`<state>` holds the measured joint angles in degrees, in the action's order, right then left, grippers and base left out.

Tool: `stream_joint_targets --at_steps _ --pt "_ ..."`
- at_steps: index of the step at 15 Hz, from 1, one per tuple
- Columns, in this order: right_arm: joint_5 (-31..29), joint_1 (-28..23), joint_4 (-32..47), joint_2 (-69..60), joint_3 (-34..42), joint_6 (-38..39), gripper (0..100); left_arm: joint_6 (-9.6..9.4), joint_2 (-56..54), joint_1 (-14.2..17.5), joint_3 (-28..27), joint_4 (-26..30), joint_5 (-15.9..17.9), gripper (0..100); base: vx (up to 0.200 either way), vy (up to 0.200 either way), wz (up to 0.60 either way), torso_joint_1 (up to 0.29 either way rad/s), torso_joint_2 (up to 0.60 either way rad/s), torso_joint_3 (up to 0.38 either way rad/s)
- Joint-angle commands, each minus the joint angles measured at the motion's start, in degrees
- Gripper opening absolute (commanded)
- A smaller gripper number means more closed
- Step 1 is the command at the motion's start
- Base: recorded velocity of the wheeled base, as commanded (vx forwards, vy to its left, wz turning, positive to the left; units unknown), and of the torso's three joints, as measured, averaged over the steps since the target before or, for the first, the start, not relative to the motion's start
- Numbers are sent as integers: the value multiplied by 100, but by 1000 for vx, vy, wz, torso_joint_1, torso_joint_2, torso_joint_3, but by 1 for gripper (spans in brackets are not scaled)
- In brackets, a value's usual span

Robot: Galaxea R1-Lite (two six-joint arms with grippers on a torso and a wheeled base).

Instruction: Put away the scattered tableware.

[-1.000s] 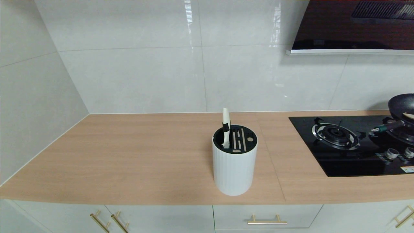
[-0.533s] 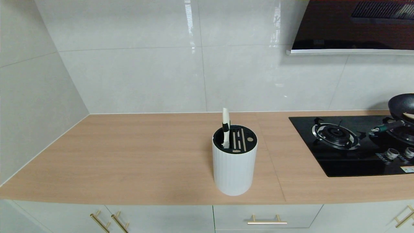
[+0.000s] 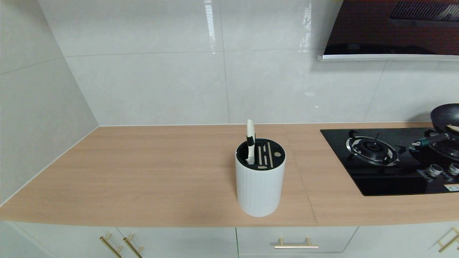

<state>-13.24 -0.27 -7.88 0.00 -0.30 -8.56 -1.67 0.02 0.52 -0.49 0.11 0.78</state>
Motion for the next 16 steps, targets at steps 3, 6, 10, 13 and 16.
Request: stream_joint_targets --at_steps 3,6,10,13,16 --pt "85 0 427 18 30 117 100 114 6 0 49 -11 -8 100 0 0 0 0 0 0" --pt "436 0 436 18 30 197 100 114 -2 0 49 -11 -8 100 0 0 0 0 0 0" --pt "2115 36 550 9 13 179 100 114 -2 -8 49 -11 -8 100 0 0 0 0 0 0" --pt "2045 27 594 9 4 276 100 114 -2 0 49 -11 -8 100 0 0 0 0 0 0" --pt "981 18 779 18 22 1146 100 114 6 0 49 -11 -8 100 0 0 0 0 0 0"
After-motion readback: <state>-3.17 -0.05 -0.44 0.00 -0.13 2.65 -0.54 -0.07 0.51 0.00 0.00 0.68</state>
